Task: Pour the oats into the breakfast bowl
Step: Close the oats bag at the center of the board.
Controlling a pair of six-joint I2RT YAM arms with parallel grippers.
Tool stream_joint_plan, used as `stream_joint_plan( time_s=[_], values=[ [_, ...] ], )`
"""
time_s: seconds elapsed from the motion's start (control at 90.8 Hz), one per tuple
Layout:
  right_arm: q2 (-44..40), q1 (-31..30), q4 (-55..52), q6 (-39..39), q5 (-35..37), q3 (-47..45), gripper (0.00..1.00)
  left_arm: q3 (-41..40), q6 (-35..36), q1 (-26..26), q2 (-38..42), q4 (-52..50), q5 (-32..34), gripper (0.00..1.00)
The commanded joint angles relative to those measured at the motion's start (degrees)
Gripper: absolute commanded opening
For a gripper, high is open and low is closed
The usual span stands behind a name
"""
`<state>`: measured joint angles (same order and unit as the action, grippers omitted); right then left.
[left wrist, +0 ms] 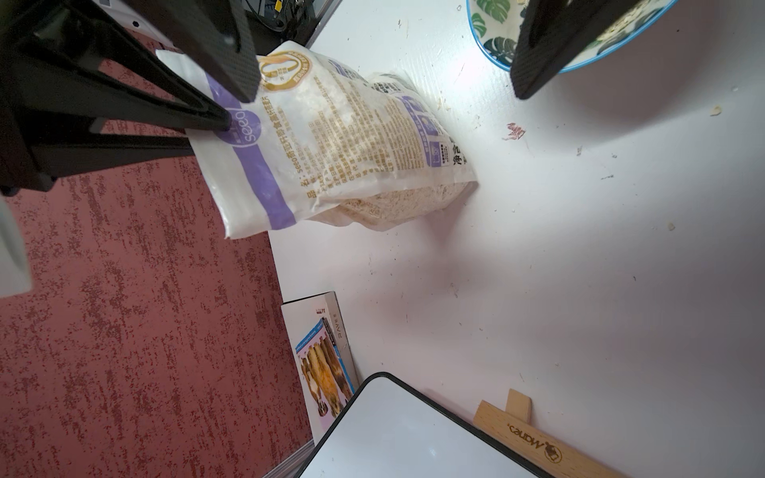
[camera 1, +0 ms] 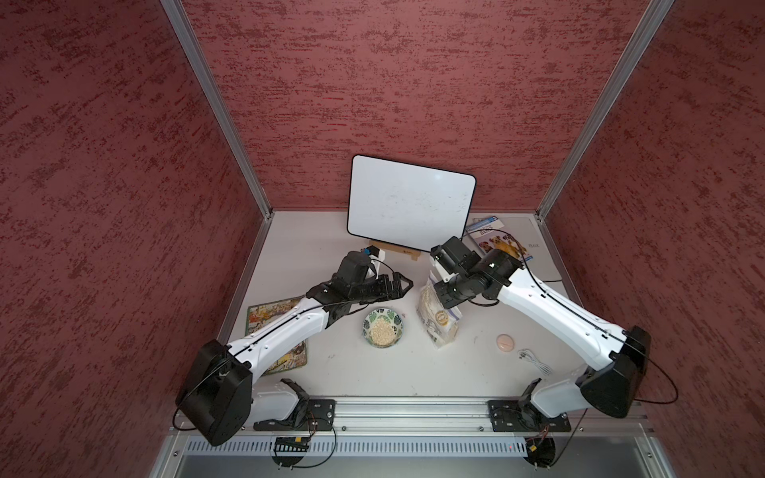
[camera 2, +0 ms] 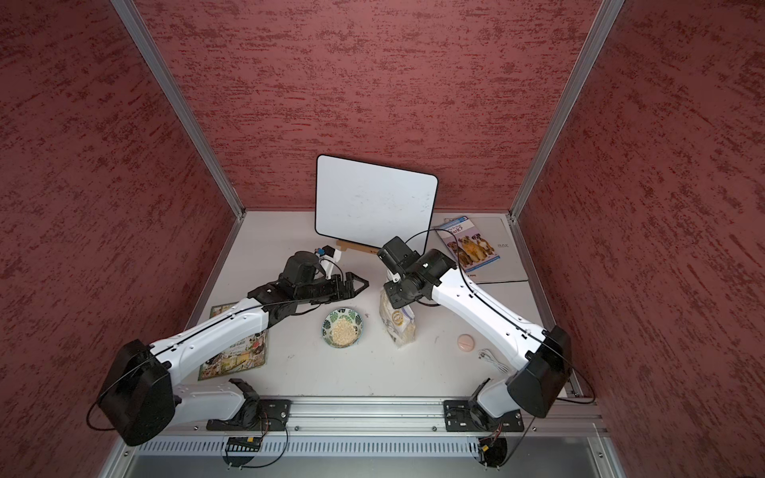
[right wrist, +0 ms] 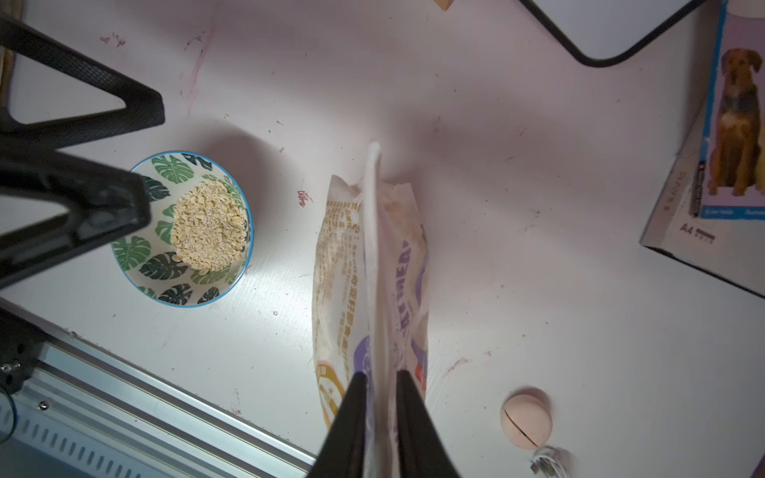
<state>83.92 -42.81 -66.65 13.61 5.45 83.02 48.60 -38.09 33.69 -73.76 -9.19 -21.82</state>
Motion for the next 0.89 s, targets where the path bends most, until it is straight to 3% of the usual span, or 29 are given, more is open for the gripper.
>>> stream_joint_plan(
  time_s=[0.0,0.397,0.661,0.882],
  values=[
    [-3.3,0.4,-1.5,0.9,0.0,-0.7,0.32,-0.8,0.2,-0.3,1.7,-0.4,0.9,0.98],
    [-6.2,-0.5,-1.0,3.8,-2.8,-5.4,0.32,-1.7,0.2,-0.3,3.9,-1.6,2.3,0.99],
    [-5.8,-0.9,-0.7,4.1,-3.3,-6.1,0.0,-1.8,-0.1,-0.2,4.6,-2.3,2.5,0.99],
    [-8.4,-1.5,-0.6,4.3,-0.7,-5.4,0.0,-2.4,0.4,-0.3,6.9,-3.4,4.4,0.99]
  ],
)
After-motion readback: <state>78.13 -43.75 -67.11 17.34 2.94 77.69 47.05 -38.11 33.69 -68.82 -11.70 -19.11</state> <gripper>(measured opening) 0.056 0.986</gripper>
